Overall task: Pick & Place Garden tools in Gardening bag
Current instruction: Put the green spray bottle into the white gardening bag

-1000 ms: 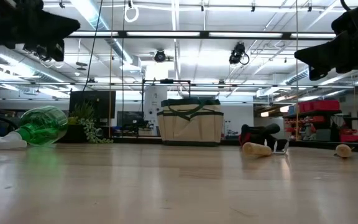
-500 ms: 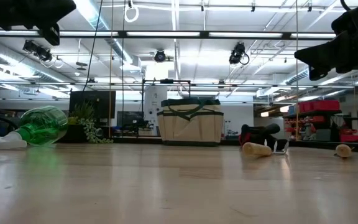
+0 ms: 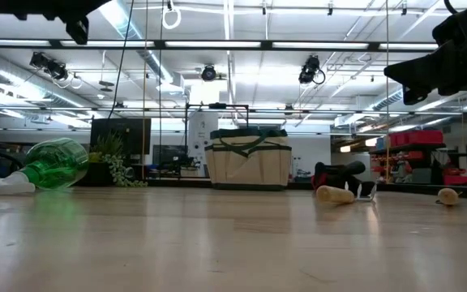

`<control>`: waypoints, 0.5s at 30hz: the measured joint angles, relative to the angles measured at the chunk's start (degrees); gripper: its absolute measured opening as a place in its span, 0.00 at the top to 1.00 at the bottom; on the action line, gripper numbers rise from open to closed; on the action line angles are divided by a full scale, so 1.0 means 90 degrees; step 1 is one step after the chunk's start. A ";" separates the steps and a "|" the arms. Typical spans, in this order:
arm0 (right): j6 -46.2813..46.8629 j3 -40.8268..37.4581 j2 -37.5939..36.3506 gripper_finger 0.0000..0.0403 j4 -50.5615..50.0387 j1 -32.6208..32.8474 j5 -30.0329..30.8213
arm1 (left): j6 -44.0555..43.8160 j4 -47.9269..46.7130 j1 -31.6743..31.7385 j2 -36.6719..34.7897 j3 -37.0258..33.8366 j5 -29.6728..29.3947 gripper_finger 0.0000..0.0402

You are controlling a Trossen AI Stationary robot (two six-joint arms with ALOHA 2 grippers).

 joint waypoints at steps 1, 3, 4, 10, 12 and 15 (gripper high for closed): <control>0.0000 0.0002 0.0000 0.94 0.0001 0.0002 0.0002 | 0.0002 0.0004 0.0001 0.0127 0.0119 0.0000 0.92; 0.0000 0.0000 0.0000 0.94 -0.0001 0.0002 -0.0001 | 0.0010 0.0006 0.0001 0.0339 0.0331 0.0034 0.92; 0.0000 0.0002 0.0000 0.94 0.0001 0.0002 -0.0001 | 0.0010 0.0005 0.0002 0.0440 0.0451 0.0069 0.92; 0.0000 0.0000 0.0000 0.94 0.0001 0.0001 0.0000 | 0.0023 -0.0042 -0.0001 0.0981 0.1156 0.0197 0.92; 0.0000 0.0000 0.0000 0.94 -0.0001 0.0000 0.0000 | 0.0024 -0.0092 -0.0001 0.1121 0.1361 0.0197 0.92; 0.0000 0.0000 0.0000 0.94 0.0000 0.0001 -0.0001 | 0.0027 -0.0168 -0.0001 0.1309 0.1697 0.0197 0.92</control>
